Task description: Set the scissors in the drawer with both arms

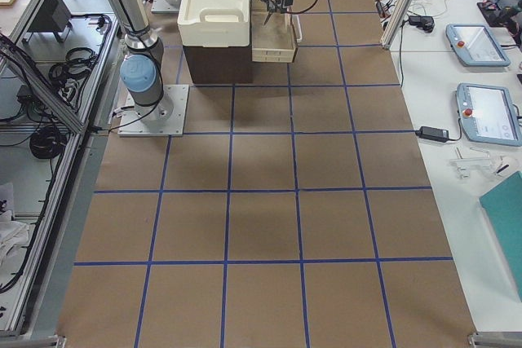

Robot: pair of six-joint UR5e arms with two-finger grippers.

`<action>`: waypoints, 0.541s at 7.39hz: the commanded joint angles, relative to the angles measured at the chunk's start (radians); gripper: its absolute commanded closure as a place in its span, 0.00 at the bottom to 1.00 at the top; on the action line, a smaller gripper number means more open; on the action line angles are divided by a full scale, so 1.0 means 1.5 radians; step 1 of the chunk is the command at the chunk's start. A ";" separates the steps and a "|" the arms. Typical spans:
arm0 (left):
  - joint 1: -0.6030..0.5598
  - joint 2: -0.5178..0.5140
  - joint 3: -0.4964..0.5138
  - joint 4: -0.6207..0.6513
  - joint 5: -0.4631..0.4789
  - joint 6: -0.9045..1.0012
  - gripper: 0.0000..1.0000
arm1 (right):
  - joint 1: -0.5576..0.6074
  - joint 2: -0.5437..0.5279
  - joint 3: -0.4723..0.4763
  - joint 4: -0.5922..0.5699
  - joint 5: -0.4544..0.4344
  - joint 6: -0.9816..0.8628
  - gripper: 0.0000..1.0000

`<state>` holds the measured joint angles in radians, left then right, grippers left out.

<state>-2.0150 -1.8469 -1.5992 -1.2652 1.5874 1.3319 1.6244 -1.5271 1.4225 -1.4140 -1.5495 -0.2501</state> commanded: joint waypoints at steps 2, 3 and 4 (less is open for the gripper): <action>0.005 0.004 0.000 0.011 -0.012 -0.005 0.21 | 0.000 0.000 0.001 -0.001 0.000 -0.001 0.00; 0.006 0.011 -0.001 0.011 -0.015 -0.007 0.19 | 0.000 0.000 0.001 -0.001 0.000 -0.004 0.00; 0.008 0.015 0.004 0.011 -0.015 -0.008 0.19 | 0.000 0.000 0.001 0.000 0.000 -0.004 0.00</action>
<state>-2.0072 -1.8330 -1.5980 -1.2500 1.5685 1.3218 1.6245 -1.5278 1.4235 -1.4153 -1.5493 -0.2543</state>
